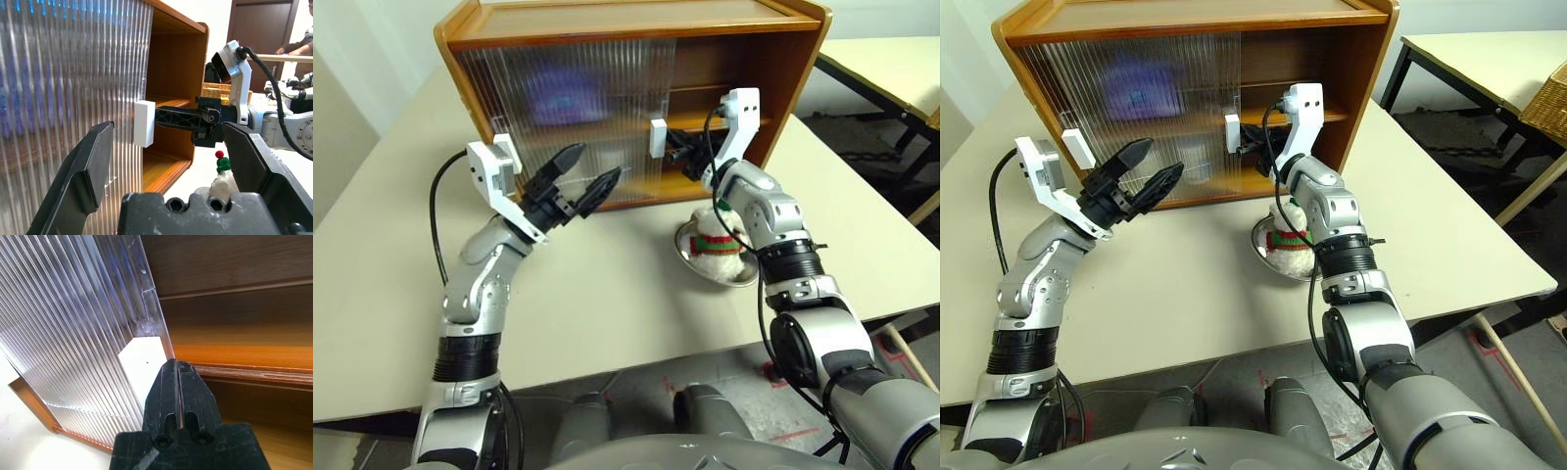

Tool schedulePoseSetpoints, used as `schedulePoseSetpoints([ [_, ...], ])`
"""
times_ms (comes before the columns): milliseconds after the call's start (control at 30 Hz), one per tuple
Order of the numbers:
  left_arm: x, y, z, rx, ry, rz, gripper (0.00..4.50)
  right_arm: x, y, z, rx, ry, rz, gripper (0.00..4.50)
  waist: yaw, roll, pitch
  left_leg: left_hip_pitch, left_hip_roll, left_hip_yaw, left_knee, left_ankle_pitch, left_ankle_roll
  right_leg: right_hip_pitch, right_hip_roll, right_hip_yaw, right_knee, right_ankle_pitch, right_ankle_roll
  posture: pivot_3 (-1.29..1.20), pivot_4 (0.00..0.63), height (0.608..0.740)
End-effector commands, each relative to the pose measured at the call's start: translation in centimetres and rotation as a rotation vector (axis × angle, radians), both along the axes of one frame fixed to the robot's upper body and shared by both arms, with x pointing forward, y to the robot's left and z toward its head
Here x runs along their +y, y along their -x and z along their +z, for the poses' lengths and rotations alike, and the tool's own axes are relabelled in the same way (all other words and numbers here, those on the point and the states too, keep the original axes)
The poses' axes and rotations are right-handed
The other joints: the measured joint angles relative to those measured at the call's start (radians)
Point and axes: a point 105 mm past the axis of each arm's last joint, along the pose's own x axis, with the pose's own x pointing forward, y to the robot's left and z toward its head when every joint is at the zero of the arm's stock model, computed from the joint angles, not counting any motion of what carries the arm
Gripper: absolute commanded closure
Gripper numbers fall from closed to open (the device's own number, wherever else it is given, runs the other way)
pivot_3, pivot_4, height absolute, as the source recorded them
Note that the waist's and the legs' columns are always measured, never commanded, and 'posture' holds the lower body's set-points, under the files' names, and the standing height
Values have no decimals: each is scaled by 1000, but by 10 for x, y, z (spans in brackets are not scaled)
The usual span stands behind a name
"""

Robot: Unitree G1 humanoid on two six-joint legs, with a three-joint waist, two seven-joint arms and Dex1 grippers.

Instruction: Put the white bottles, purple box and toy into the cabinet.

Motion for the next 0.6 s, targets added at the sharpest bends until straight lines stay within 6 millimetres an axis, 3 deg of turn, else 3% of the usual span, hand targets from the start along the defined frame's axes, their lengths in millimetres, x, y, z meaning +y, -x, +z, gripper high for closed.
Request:
schedulePoseSetpoints([
  [33, -7, -1, 1, -9, -6, -18, 0, -10, 1, 12, -48, 21, -25, 4446, 0, 0, 0, 0, 0, 0, 0, 0, 0, 0, 0, 0, 0, 0, 0, 84, 0, 740],
  [167, -12, -4, 0, -3, -2, -40, 0, -47, 7, 17, -88, 74, -112, 4446, 3, 0, 0, -1, 0, 0, -1, 0, 0, 0, 0, 0, -1, -1, 0, 49, 0, 740],
  [400, -19, -8, 0, -5, 3, -72, 0, -71, 33, 25, -132, 106, -175, 1951, -7, 0, 0, -6, 0, 1, -3, 1, 2, -3, -1, 1, -4, -2, 1, 16, 0, 740],
  [567, -20, -10, 0, -4, 1, -89, 0, -99, 52, 9, 35, 199, -329, 119, -4, 0, 0, -7, 0, 1, -6, 2, 3, -7, 0, 1, -3, -2, 0, -19, 0, 740],
  [600, -20, -11, -1, -4, 1, -93, 0, -103, 56, 7, 68, 221, -352, 51, -3, 0, 0, -8, 0, 1, -5, 2, 3, -7, -1, 1, -3, -2, 0, -19, 0, 740],
])
